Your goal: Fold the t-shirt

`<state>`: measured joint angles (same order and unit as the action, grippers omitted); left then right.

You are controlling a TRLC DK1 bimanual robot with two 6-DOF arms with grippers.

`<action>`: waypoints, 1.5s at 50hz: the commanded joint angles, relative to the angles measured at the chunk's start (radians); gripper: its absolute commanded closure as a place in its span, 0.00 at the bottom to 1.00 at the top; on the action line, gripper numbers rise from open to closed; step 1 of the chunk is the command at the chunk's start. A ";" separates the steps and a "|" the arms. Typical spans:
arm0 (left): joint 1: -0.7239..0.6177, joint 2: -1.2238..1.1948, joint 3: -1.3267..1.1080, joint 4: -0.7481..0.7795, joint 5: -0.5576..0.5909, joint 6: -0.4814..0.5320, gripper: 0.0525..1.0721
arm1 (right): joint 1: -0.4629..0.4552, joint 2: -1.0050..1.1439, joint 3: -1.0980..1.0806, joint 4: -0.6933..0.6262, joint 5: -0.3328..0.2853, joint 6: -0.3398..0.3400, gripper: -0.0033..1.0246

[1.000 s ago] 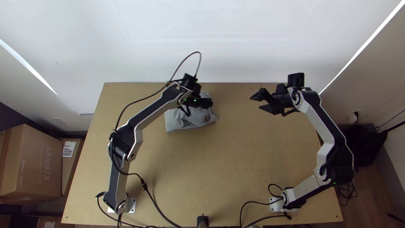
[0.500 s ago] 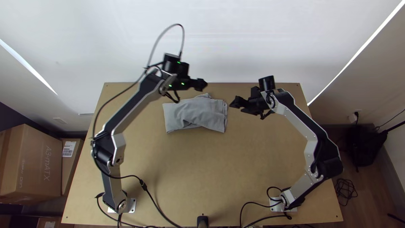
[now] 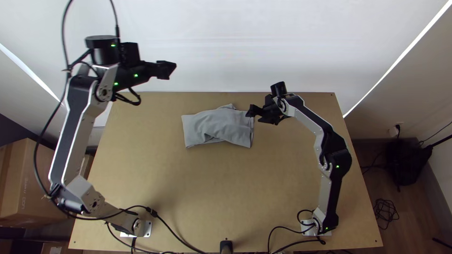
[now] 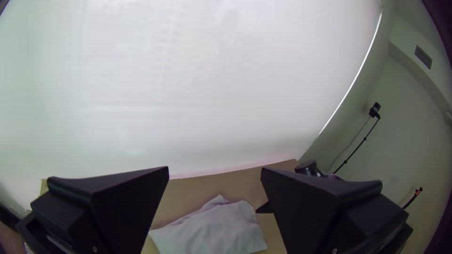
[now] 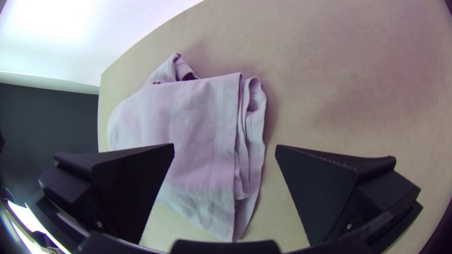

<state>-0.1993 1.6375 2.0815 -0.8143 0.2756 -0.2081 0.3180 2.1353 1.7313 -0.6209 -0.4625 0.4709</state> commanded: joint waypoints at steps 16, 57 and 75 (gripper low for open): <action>0.112 -0.183 -0.023 -0.056 0.002 0.012 0.05 | -0.008 0.147 0.132 0.001 -0.001 -0.012 0.26; 0.322 -0.334 0.003 -0.132 0.002 0.010 0.05 | 0.062 0.291 0.410 0.009 -0.024 -0.005 0.98; 0.328 -0.338 0.003 -0.143 0.002 0.009 0.05 | 0.039 0.327 0.545 0.078 -0.024 0.084 0.98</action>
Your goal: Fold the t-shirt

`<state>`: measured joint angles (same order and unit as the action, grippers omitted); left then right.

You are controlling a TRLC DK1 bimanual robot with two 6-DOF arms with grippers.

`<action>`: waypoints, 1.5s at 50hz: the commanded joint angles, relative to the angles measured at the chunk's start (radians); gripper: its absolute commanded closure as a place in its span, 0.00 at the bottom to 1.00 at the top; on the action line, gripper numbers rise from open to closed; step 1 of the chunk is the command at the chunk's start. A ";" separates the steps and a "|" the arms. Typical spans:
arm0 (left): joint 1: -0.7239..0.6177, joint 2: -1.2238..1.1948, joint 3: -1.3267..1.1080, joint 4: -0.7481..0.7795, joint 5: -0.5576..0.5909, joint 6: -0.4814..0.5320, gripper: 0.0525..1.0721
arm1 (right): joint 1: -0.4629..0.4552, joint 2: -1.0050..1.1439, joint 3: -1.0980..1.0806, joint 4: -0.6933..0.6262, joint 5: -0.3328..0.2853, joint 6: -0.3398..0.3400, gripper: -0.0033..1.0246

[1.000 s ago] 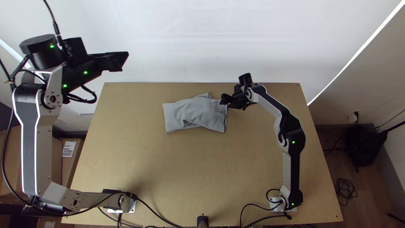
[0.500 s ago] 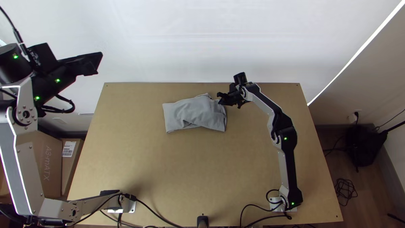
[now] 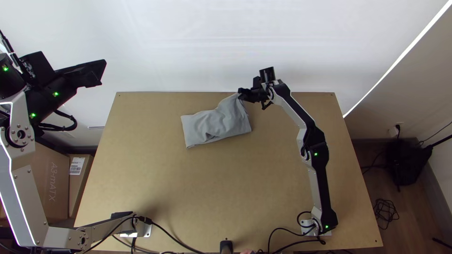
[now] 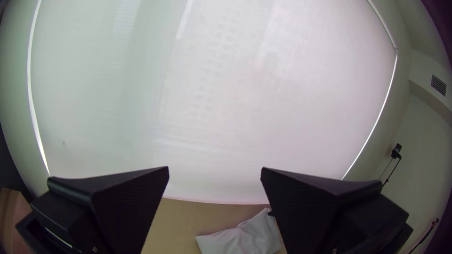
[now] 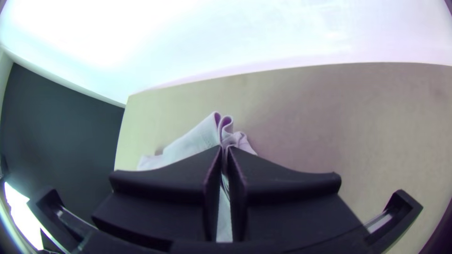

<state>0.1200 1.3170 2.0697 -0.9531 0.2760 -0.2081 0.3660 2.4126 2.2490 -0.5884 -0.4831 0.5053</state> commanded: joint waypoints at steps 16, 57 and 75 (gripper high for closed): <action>0.006 -0.012 0.018 -0.003 0.002 0.003 0.05 | -0.001 0.183 0.100 0.078 0.001 0.093 0.10; 0.006 -0.012 0.026 -0.006 0.002 -0.004 0.05 | -0.050 0.062 -0.040 -0.160 -0.249 -0.008 0.05; 0.007 -0.021 0.036 -0.009 0.002 -0.004 0.05 | 0.062 0.086 -0.029 -0.186 -0.278 -0.063 0.05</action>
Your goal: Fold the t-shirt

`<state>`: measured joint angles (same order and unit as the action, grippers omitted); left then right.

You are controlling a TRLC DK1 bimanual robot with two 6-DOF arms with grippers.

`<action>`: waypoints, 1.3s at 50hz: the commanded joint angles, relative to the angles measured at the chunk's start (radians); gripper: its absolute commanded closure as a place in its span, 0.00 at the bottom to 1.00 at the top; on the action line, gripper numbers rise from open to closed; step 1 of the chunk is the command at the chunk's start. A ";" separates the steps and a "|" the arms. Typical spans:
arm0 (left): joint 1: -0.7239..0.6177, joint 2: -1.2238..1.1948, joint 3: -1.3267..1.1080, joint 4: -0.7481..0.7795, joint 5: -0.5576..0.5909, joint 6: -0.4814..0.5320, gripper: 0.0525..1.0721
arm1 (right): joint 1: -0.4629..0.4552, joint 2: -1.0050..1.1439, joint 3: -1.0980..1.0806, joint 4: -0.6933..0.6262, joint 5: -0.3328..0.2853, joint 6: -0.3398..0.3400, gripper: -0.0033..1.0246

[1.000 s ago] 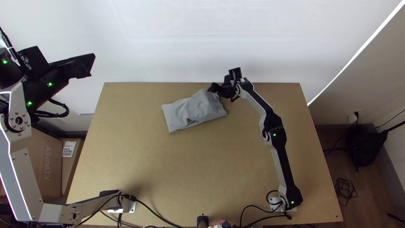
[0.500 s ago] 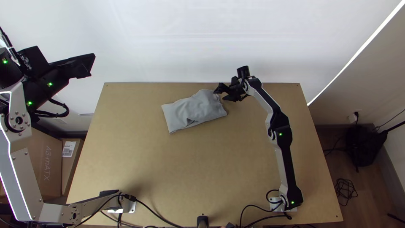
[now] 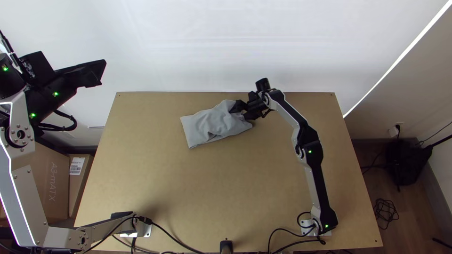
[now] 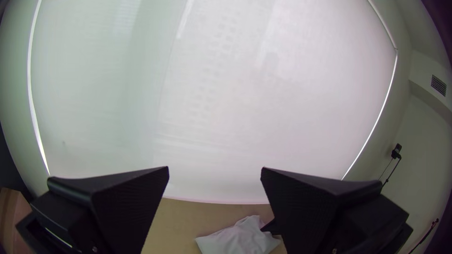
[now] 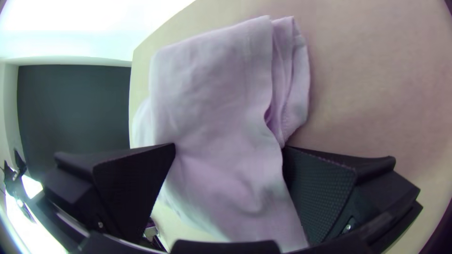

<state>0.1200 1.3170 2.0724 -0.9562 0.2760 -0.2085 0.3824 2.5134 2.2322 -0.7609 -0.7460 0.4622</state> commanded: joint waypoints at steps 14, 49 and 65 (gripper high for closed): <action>0.010 -0.024 0.034 -0.010 0.000 -0.003 0.05 | 0.105 0.002 -0.020 -0.015 -0.009 -0.037 0.56; 0.001 -0.024 0.029 -0.009 0.002 -0.003 0.05 | -0.301 -0.268 -0.373 0.054 0.069 -0.114 0.98; -0.006 -0.033 0.014 -0.007 0.002 -0.017 0.05 | -0.655 -0.419 -0.600 0.175 0.148 -0.085 0.98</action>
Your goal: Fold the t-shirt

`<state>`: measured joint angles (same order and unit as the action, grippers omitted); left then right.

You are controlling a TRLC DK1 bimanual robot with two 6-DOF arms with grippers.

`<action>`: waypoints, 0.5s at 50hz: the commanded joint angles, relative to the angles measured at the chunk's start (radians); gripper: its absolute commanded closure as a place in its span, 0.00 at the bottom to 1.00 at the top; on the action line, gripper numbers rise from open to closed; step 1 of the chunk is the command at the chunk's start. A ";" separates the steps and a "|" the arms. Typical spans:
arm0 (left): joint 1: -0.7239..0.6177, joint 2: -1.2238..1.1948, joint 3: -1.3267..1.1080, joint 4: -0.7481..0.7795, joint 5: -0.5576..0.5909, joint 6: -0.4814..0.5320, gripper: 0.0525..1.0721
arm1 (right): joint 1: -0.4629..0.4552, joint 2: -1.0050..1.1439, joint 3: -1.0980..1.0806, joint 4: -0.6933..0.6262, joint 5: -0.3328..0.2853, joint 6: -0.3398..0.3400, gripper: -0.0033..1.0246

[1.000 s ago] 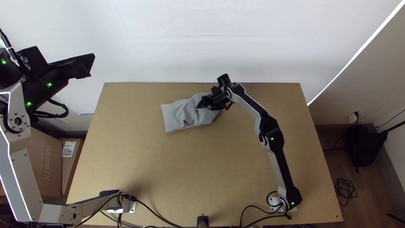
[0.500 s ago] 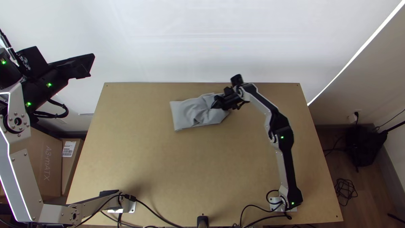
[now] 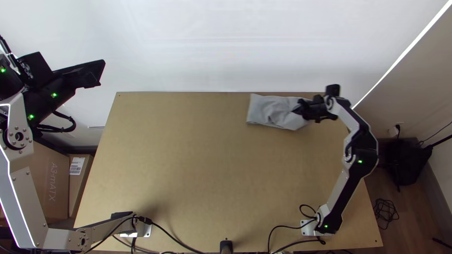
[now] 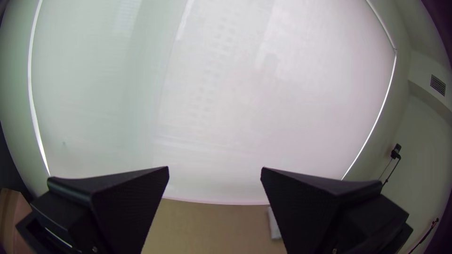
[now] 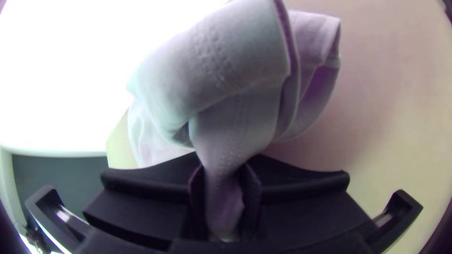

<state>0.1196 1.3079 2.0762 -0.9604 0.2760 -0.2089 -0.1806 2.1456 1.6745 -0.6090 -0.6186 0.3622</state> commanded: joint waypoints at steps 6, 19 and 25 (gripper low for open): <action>-0.015 -0.024 0.010 -0.001 0.003 -0.020 0.05 | -0.206 -0.072 -0.078 0.046 0.054 0.043 0.98; -0.037 -0.036 0.010 -0.001 0.003 -0.023 0.05 | -0.327 -0.193 -0.165 0.051 0.141 0.043 0.04; -0.040 -0.050 -0.002 -0.001 0.005 -0.023 0.05 | -0.344 -0.339 -0.236 0.115 0.272 0.012 0.04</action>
<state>0.0853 1.2945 2.0758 -0.9604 0.2760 -0.2165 -0.5125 1.9541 1.4879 -0.5499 -0.4129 0.3904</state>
